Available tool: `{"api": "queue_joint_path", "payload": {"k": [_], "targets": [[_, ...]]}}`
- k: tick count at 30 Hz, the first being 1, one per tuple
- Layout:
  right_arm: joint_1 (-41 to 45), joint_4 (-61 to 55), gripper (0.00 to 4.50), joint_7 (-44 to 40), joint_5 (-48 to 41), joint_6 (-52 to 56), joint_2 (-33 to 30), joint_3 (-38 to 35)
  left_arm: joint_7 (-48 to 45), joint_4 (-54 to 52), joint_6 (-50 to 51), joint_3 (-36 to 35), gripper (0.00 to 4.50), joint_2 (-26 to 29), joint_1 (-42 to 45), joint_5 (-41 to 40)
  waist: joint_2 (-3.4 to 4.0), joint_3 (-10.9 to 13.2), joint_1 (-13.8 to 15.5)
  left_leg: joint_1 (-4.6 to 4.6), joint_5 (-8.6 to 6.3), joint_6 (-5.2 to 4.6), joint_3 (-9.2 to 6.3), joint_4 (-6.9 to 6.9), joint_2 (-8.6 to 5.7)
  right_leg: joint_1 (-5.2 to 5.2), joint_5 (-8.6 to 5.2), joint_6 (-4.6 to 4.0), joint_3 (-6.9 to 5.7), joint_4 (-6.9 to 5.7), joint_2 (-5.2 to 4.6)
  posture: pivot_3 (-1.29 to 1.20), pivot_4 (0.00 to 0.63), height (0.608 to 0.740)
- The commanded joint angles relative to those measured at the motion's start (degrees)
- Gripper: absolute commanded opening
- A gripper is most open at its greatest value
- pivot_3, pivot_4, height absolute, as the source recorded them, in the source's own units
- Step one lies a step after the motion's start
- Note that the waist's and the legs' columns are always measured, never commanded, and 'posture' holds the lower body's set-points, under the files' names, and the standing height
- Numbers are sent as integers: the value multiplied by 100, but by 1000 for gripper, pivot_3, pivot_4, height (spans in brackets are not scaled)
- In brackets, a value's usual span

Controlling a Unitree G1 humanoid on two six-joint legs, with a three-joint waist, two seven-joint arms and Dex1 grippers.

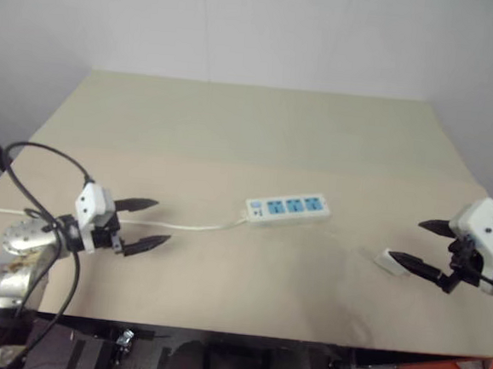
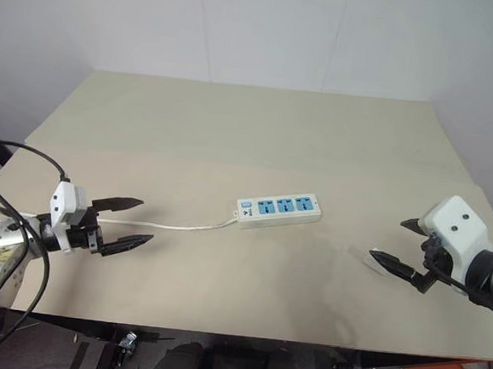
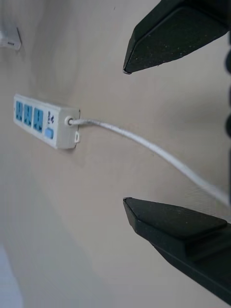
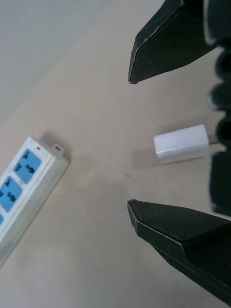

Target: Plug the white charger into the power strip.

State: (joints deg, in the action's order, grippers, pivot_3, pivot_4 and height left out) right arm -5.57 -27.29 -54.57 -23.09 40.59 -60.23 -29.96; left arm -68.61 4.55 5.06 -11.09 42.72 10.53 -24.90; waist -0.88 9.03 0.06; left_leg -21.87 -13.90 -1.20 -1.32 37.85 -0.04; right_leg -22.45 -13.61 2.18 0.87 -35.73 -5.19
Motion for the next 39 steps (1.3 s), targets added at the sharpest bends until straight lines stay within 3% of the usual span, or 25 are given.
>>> {"api": "queue_joint_path", "payload": {"k": [1, 14, 21, 25, 31, 35, 39], "targets": [[22, -41, 4500, -37, -85, 175, -140, -108, 33, -29, -116, -9, 4475, 2, 96, 15, 0, 0, 0, -1, 0, 0, 0, 0, 0, -1, 0, 0, -1, 2, 2, 0, 150, 740], [-16, -115, 4500, 106, -4, 350, -148, -196, -15, 41, -81, 64, 4475, 3, 175, 16, -1, 1, -2, -4, 0, 0, 0, 0, -1, -3, 0, 0, 0, 1, -1, 0, 150, 740], [95, -68, 4500, 169, 17, 277, -121, -9, -42, 555, -368, 253, 4475, -442, 655, 22, -1, 1, 17, -1, 0, 0, 2, 0, -3, -1, 1, 0, -1, 0, -1, 0, 150, 740], [293, -82, 4500, 268, 25, 242, -100, 227, -452, 1630, -867, 520, 4475, -1009, 1547, 72, -4, 2, 48, -4, 1, 0, 14, 2, -13, 0, 2, 0, -6, 0, 1, 0, 150, 740], [604, -6, 4500, 351, 86, 107, -84, 621, -934, 4459, -2459, 876, 4475, -1811, 3330, 775, -17, 9, 60, -14, 1, -1, 25, 7, -25, 2, 4, -2, -15, 6, 2, 0, 150, 740], [736, -153, 4500, 518, 60, 152, 44, 808, -1156, 5842, -2814, 943, 4475, -2151, 4109, 1093, -23, 13, 4, -22, -4, -8, 26, 7, -24, -3, 5, 0, -15, 11, 3, 0, 150, 740], [720, -433, 4500, 698, 42, 280, 140, 924, -1287, 6553, -2823, 1080, 4475, -2365, 4455, 1477, -24, 14, -7, -27, -5, -11, 22, 7, -24, -9, 4, 1, -17, 7, 3, 0, 150, 740]]}}
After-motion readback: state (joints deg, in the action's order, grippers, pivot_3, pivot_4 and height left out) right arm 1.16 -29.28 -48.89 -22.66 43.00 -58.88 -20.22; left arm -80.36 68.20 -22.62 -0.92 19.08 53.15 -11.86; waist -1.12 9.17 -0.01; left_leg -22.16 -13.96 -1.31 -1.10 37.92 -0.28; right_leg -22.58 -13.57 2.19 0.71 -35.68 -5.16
